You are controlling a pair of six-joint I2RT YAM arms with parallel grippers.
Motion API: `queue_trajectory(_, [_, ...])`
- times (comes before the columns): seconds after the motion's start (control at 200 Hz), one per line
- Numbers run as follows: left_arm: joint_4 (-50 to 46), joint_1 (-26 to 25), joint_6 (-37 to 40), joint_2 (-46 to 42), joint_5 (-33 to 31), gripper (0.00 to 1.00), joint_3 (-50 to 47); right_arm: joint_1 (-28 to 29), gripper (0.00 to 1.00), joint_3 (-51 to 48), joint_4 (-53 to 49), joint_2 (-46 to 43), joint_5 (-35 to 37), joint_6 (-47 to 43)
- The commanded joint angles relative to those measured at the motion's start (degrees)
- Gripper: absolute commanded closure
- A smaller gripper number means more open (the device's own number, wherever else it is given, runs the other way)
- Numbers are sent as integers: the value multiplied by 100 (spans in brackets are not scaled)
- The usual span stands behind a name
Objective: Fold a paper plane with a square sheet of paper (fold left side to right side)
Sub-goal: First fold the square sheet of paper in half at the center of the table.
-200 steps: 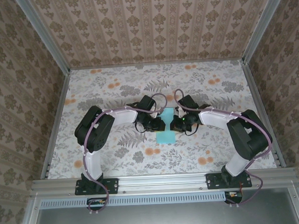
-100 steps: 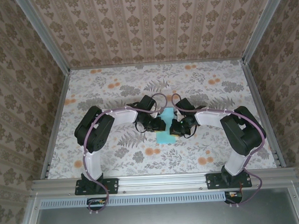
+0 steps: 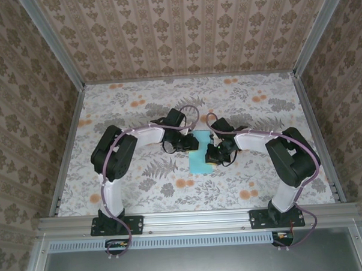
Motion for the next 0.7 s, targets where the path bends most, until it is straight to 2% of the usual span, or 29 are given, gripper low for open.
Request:
queue_trajectory(0.0, [36,102,169,197,85,80,142,14,91,-75,-621,308,540,-107])
queue_trajectory(0.365, [24,336,207,368,-66,83,312,12,92,-106,-810,371,700,-260])
queue_trajectory(0.695, [-119,654,281,727,-138,83,958,12,92,-160,-801,390,698,-313])
